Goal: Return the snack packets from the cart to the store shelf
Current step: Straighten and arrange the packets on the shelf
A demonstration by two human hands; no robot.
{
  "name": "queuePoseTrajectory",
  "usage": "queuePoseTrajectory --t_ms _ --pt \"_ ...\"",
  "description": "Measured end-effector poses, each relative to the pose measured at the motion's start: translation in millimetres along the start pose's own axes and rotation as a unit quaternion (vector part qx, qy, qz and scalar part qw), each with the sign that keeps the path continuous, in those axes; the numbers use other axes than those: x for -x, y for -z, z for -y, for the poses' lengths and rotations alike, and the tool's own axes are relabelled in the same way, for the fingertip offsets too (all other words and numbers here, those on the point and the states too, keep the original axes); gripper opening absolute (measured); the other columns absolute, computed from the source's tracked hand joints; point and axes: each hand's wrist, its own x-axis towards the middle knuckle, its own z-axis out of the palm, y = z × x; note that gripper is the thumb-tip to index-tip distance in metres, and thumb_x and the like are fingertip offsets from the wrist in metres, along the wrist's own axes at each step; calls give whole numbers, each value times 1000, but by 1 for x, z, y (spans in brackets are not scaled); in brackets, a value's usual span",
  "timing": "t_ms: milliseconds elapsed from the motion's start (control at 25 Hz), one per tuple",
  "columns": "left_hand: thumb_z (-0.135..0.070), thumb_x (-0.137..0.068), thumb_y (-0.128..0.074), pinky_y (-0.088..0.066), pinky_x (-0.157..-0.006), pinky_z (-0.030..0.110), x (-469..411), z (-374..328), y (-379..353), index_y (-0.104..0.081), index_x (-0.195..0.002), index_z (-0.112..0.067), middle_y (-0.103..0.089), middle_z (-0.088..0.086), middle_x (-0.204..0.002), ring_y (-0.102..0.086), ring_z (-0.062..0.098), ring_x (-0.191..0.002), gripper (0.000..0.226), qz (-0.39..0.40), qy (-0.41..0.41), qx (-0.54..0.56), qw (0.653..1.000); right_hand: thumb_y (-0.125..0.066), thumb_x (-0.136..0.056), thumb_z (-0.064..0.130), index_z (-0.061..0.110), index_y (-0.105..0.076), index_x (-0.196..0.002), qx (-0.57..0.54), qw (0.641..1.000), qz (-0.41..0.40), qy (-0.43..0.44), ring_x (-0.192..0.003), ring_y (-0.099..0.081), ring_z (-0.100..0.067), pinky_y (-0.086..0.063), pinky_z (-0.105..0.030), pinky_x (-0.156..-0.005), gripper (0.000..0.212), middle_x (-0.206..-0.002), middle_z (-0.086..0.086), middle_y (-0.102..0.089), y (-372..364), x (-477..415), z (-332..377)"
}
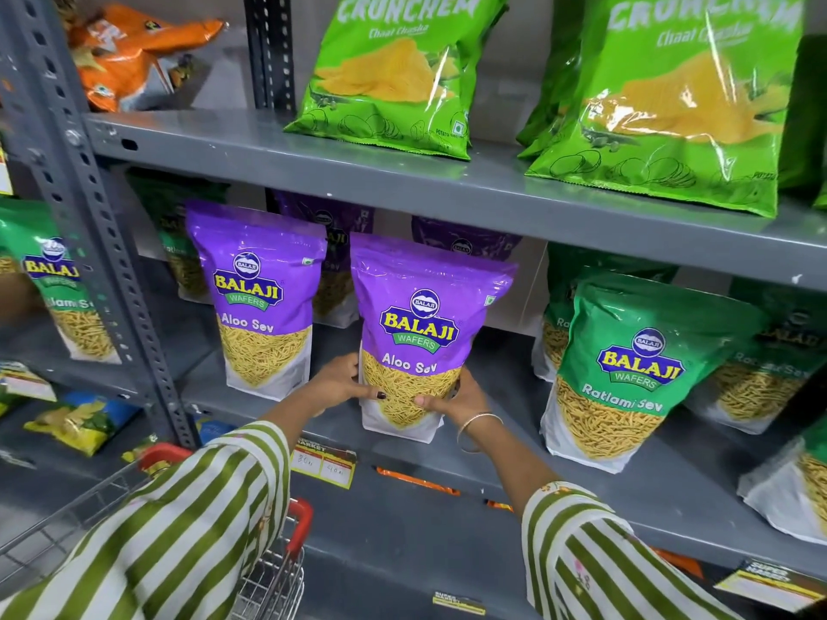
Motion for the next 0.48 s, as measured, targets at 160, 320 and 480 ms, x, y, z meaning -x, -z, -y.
queuePoseTrajectory --t_ms 160,320,480 --pt "-4 -73 -71 -47 -93 36 -1 -1 -1 -49 -117 -7 -60 14 -124 -57 21 -108 50 -3 8 -2 1000 -78 -65 2 8 -39 -129 1 1000 -7 -3 -102 -51 -15 -47 -27 -82 75 -124 -9 -56 -1 0 -1" --pt "-8 -73 -72 -47 -88 34 2 0 -4 -50 -111 -11 -61 12 -120 -57 20 -105 44 -14 7 9 1000 -78 -65 4 10 -40 -128 9 1000 -5 -7 -106 -52 -17 -47 -33 -89 74 -129 -10 -55 0 -3 -2" --pt "-10 -69 -75 -47 -100 43 0 4 -3 -48 -117 -8 -59 14 -128 -56 25 -117 55 -12 16 -6 1000 -79 -65 9 12 -37 -129 36 999 16 -12 -121 -50 -26 -46 -38 -95 78 -132 -10 -52 2 -3 1"
